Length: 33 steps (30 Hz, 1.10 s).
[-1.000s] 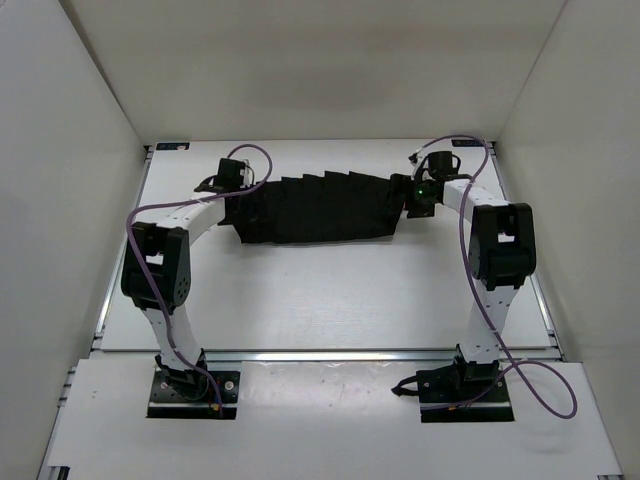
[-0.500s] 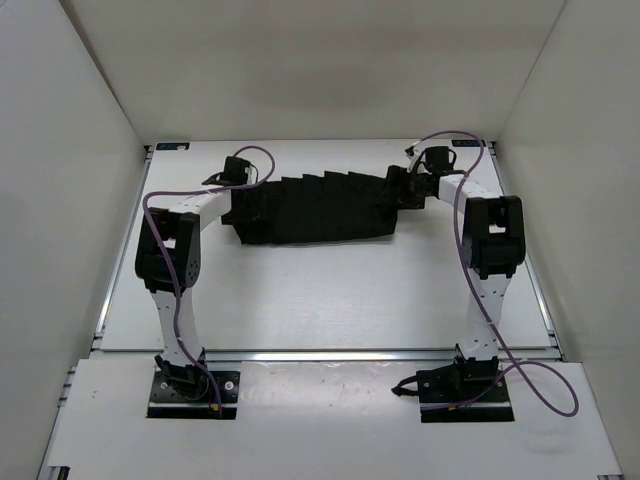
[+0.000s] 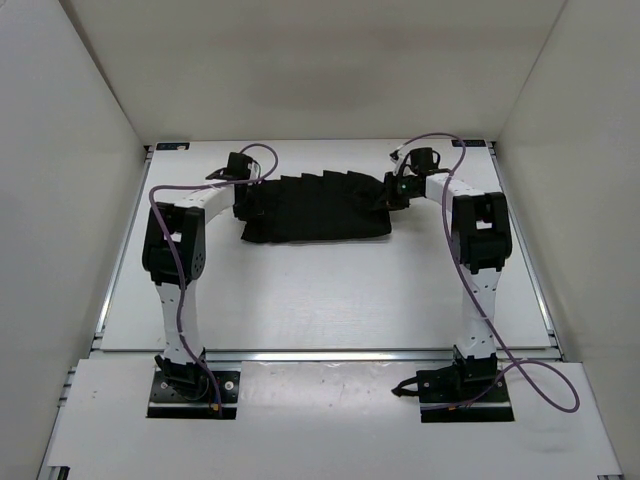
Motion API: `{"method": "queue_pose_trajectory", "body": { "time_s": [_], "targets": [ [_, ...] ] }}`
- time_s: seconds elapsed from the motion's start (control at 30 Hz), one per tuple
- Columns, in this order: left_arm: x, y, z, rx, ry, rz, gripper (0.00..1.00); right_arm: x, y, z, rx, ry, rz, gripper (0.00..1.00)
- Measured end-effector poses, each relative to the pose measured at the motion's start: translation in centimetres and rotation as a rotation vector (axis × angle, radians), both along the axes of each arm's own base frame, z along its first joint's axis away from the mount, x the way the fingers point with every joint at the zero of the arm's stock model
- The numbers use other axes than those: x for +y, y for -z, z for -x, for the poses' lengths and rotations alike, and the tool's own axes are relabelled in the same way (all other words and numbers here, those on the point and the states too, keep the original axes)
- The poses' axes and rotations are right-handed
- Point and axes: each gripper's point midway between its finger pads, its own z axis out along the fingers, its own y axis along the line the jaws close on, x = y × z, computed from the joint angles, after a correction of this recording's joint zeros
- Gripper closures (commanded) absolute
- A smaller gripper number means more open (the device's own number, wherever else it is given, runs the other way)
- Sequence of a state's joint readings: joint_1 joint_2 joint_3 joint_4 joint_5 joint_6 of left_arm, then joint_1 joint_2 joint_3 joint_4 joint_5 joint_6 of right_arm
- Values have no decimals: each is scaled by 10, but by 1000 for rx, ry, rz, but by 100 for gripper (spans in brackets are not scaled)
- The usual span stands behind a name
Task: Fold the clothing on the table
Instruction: Fold the skirt
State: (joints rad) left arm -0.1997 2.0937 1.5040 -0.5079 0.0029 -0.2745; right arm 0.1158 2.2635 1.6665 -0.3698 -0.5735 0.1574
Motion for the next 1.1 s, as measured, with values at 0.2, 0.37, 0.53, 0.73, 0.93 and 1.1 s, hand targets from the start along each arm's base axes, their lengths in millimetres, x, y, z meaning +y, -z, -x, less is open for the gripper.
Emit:
{"method": "queue_pose_trajectory", "body": {
  "time_s": [0.2,0.37,0.53,0.73,0.93,1.1],
  "targets": [
    [-29,1,7,16,67,22,90,-15,-4,13,20,36,13,100],
    [-86,2,40,9,174,65,93,-45,-29,36,26,83,74,100],
    [-142,3,94,51,288,148,96,-51,-86,46,-60,88,102,100],
    [-166,3,124,98,317,261,96,14,-129,65,-116,-37,101,99],
    [-160,2,129,140,282,336,97,84,-130,107,-58,-157,75,100],
    [-145,0,144,166,262,337,96,85,-133,113,-19,-129,63,100]
  ]
}}
